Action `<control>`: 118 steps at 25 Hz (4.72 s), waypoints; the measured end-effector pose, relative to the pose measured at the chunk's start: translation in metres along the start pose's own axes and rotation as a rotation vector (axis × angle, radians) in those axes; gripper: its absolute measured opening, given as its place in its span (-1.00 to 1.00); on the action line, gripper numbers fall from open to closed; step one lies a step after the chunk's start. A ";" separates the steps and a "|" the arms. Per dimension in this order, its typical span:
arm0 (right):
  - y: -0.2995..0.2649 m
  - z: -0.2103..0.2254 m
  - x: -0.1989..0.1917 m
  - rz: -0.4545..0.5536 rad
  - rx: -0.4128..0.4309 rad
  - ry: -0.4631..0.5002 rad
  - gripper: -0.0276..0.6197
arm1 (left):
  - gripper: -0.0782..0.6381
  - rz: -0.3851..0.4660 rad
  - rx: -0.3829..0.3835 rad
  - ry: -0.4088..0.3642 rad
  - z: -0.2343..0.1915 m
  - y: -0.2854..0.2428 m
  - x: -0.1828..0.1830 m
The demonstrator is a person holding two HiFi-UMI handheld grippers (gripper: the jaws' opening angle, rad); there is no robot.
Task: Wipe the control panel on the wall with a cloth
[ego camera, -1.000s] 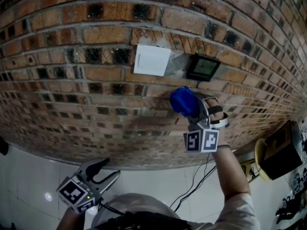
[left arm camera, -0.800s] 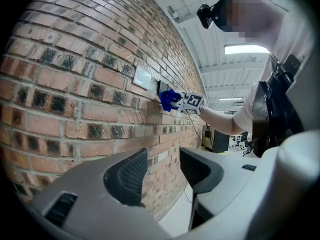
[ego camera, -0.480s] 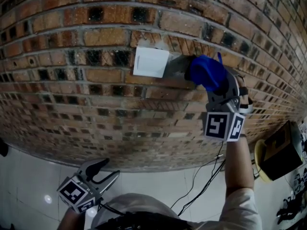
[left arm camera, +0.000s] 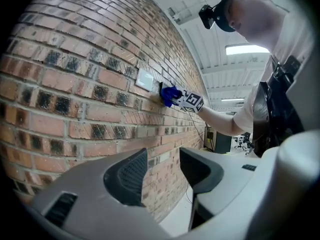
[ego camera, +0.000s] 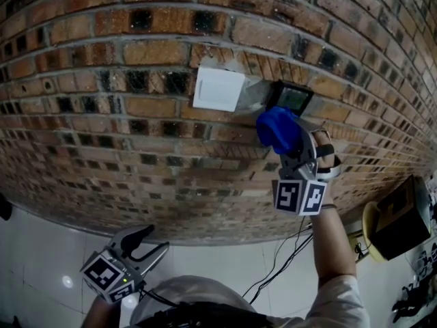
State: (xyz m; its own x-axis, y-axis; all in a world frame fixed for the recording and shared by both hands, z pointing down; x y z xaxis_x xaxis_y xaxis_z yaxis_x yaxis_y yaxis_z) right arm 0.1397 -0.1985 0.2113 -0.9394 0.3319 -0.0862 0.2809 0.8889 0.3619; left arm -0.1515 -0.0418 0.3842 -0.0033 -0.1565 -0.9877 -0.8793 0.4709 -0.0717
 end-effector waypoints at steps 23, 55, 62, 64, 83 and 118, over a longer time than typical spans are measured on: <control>-0.012 0.067 0.004 0.043 -0.117 -0.061 -0.64 | -0.21 0.002 -0.032 -0.006 0.006 -0.007 -0.001; -0.006 0.058 0.008 0.064 -0.099 -0.067 -0.64 | -0.21 -0.014 -0.052 -0.003 0.006 -0.013 -0.003; -0.021 0.053 0.007 0.067 -0.106 -0.007 -0.64 | -0.21 0.001 -0.044 0.004 0.005 -0.011 -0.003; -0.016 0.038 0.006 0.072 -0.084 0.011 -0.64 | -0.21 0.004 -0.037 0.007 0.004 -0.009 -0.003; 0.012 -0.028 -0.004 0.052 0.073 -0.052 -0.64 | -0.21 -0.015 -0.069 0.006 0.005 -0.019 -0.004; 0.010 -0.065 -0.019 0.124 0.097 -0.152 -0.64 | -0.21 -0.064 0.004 0.038 0.016 -0.052 -0.006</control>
State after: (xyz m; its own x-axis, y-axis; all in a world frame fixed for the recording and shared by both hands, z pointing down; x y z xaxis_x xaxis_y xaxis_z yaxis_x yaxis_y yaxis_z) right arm 0.1475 -0.2167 0.2767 -0.8579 0.4781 -0.1883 0.4170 0.8619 0.2885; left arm -0.0982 -0.0519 0.3913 0.0344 -0.2188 -0.9752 -0.8763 0.4626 -0.1347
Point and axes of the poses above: the fingertips, and each gripper's own axes: y backward along the fingers, z to its right, x out of its top, the point moved 7 cm from there along y, backward along the fingers, and after that the axes turned 11 degrees about -x, right-handed, at the moved point
